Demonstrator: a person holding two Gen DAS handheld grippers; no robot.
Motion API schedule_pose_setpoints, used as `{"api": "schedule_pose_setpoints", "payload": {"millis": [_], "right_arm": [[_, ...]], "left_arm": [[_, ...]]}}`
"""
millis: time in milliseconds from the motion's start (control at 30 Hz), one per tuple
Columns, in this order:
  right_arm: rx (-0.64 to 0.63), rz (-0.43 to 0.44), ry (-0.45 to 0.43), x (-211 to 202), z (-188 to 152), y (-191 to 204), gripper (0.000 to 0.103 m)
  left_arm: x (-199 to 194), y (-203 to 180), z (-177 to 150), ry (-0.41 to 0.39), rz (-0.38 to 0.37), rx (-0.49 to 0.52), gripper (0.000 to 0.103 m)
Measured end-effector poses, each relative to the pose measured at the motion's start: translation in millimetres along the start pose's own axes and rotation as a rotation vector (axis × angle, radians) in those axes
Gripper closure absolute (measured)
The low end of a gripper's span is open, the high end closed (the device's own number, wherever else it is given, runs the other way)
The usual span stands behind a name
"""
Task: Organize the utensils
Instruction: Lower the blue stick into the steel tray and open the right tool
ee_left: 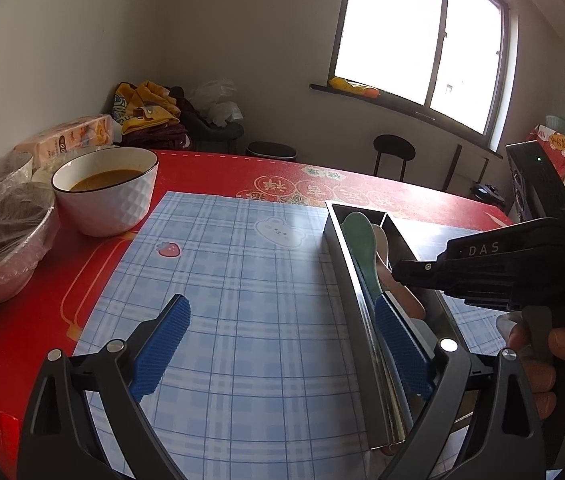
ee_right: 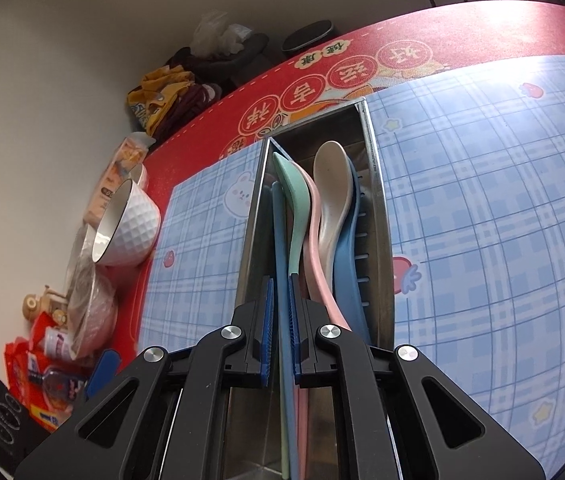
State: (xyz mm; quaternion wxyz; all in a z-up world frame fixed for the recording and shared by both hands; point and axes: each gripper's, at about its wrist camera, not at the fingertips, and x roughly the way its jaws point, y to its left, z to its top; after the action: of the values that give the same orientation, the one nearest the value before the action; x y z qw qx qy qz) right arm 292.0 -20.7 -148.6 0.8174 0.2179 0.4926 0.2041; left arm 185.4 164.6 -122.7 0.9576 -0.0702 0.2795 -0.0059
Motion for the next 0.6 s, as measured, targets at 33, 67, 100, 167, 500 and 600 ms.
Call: {"api": "schedule_pose_setpoints", "payload": {"millis": [33, 67, 100, 167, 500, 600], "right_arm": [[-0.012, -0.005, -0.007, -5, -1, 0, 0.095], [-0.027, -0.012, -0.015, -11, -2, 0, 0.095], [-0.043, -0.020, -0.024, -17, -3, 0, 0.095], [-0.086, -0.041, -0.047, -32, -5, 0, 0.095], [-0.386, -0.186, -0.223, -122, -26, 6, 0.074], [-0.455, -0.203, -0.297, -151, -35, 11, 0.050]], "left_arm": [[0, -1, 0, -0.003, -0.001, 0.004, 0.012], [-1, -2, 0, -0.005, -0.003, 0.008, 0.012], [-2, -3, -1, -0.009, -0.005, 0.012, 0.012], [-4, -6, 0, -0.018, -0.012, 0.021, 0.012], [-41, -39, 14, -0.106, 0.020, 0.119, 0.006], [-55, -53, 17, -0.113, 0.026, 0.157, 0.006]]}}
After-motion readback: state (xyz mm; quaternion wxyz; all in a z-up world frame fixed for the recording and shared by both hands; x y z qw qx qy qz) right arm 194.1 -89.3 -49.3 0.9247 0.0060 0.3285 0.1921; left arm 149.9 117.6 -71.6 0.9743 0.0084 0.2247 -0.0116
